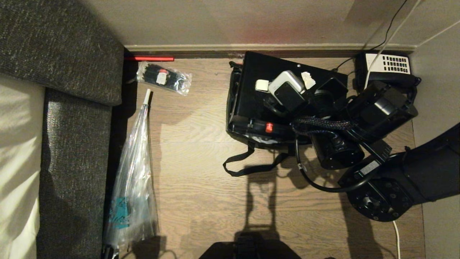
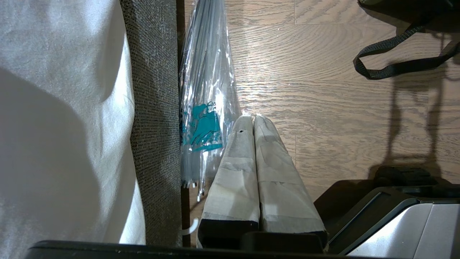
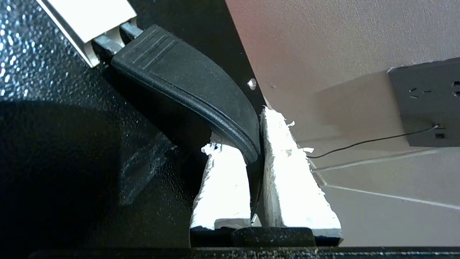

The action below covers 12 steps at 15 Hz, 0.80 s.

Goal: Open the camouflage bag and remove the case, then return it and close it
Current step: Place the black box back

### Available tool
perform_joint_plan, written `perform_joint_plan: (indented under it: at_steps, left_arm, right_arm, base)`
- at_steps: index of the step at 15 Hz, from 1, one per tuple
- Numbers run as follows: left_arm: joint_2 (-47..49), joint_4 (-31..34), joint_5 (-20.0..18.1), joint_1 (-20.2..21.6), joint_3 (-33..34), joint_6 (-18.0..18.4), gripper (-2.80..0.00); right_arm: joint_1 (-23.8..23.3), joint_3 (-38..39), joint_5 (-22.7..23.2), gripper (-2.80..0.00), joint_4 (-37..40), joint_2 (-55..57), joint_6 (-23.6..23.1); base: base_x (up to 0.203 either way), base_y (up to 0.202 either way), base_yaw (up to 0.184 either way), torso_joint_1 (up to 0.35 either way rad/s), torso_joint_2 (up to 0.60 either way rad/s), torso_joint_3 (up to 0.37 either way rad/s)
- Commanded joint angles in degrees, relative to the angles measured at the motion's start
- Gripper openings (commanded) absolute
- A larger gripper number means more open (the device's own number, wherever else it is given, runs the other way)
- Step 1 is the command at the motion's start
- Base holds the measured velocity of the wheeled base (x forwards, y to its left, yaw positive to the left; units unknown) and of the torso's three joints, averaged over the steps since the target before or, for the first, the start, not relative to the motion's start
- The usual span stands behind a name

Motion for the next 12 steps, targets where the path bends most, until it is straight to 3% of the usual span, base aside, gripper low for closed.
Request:
perform_joint_plan:
  at_steps: [1,12]
  left_arm:
    - [0.07,-0.02,0.02,0.01,0.09,0.02,-2.8]
    - [0.07,-0.02,-0.03,0.01,0.09,0.02,-2.8]
  right_arm:
    - [-0.24,0.24,-0.22,-2.8,-0.4,0.34,-0.45]
    - [-1.12,2.45,-0.54,-2.8,-1.42,3.67,-0.5]
  base:
    - [0.0,0.0,0.0,0.0,0.0,0.0]
    - [0.0,0.0,0.0,0.0,0.0,0.0]
